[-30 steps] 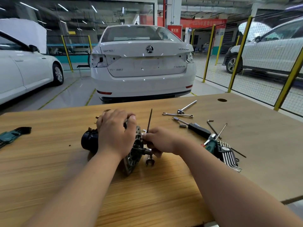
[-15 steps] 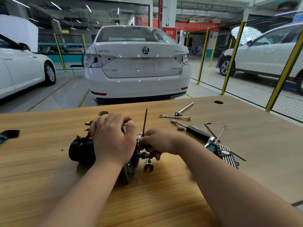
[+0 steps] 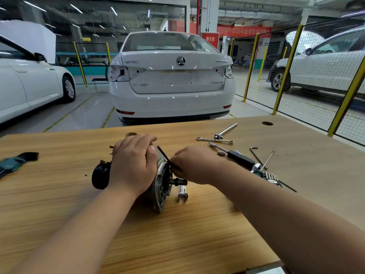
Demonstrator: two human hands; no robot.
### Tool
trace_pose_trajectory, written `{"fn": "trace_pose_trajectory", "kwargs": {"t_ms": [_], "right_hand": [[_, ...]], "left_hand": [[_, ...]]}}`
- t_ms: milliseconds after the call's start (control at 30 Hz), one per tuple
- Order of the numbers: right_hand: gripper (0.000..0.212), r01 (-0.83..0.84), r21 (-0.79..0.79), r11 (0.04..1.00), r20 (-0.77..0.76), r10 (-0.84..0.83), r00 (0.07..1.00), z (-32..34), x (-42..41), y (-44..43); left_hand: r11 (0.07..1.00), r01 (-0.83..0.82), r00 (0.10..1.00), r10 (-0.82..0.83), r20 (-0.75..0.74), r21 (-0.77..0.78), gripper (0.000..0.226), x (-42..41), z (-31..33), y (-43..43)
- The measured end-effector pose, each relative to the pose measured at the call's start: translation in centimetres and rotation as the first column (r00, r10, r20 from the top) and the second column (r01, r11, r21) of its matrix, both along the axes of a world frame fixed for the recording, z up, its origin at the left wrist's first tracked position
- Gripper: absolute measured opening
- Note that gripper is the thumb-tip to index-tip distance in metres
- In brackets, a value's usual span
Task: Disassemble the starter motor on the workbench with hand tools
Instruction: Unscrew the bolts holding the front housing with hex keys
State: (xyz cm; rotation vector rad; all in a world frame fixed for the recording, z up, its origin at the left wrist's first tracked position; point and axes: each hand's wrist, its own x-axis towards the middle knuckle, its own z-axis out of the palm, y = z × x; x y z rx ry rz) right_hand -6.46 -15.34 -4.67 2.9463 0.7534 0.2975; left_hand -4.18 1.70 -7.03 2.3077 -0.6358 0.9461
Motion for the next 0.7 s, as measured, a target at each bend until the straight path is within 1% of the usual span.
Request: {"fn": "trace_pose_trajectory", "kwargs": {"t_ms": [100,167,233,333,367,400,433,467,500,533,567,600,633,700], "right_hand": [[0.029,-0.032,-0.086,0.996,0.058,0.037,0.998,-0.1,-0.1,-0.2],[0.030,-0.043,-0.081,0.996,0.071,0.048,0.996,-0.1,-0.2,-0.3],[0.030,-0.036,-0.052,0.998,0.061,0.039,0.997,0.0,-0.3,-0.4],[0.028,0.012,0.027,1.000,0.042,-0.013,0.999,0.0,-0.9,-1.1],[0.026,0.050,0.091,0.995,0.035,-0.054,0.998,0.1,-1.3,-1.5],[0.024,0.103,0.218,0.971,0.006,-0.107,0.994,0.2,-1.7,-2.0],[0.024,0.170,0.413,0.895,-0.080,-0.150,0.985,0.0,-2.4,-2.4],[0.025,0.237,0.630,0.740,-0.211,-0.131,0.969,-0.1,-3.2,-2.5],[0.027,0.300,0.788,0.538,-0.332,-0.040,0.943,-0.2,-4.1,-2.4],[0.028,0.344,0.859,0.378,-0.396,0.065,0.916,-0.4,-4.7,-2.1],[0.028,0.367,0.886,0.285,-0.415,0.134,0.900,-0.7,-5.0,-1.9],[0.028,0.389,0.892,0.229,-0.428,0.157,0.890,-1.1,-4.9,-1.7],[0.029,0.425,0.885,0.190,-0.453,0.144,0.880,-1.3,-4.6,-1.6],[0.029,0.533,0.835,0.138,-0.548,0.114,0.829,-1.6,-3.2,-1.4]], "left_hand": [[0.996,0.009,1.000,-0.008,0.007,-0.090,0.051,-0.5,-1.0,0.0],[0.985,-0.011,1.000,0.012,0.004,-0.170,0.052,-0.9,-1.6,-0.2],[0.979,-0.036,0.999,0.033,-0.018,-0.200,0.056,-1.1,-2.0,0.0],[0.985,-0.025,0.999,0.021,-0.027,-0.171,0.059,-1.2,-2.3,0.4],[0.986,-0.021,1.000,0.017,-0.025,-0.164,0.059,-1.2,-2.3,0.4],[0.986,-0.018,1.000,0.015,-0.025,-0.165,0.059,-1.2,-2.2,0.4],[0.986,-0.017,1.000,0.013,-0.025,-0.168,0.059,-1.1,-2.2,0.4],[0.985,-0.015,1.000,0.011,-0.022,-0.172,0.058,-1.1,-2.2,0.4],[0.985,-0.011,1.000,0.009,-0.016,-0.171,0.057,-1.0,-2.2,0.5],[0.986,-0.008,1.000,0.007,-0.008,-0.164,0.056,-1.0,-2.2,0.5],[0.989,-0.008,1.000,0.007,-0.002,-0.147,0.054,-1.0,-2.1,0.5],[0.993,-0.015,1.000,0.015,-0.002,-0.120,0.053,-0.9,-1.8,0.6],[0.996,-0.033,0.999,0.033,-0.009,-0.082,0.052,-0.6,-1.1,0.7],[0.995,-0.095,0.994,0.096,-0.046,0.014,0.048,0.4,0.8,0.8]]}}
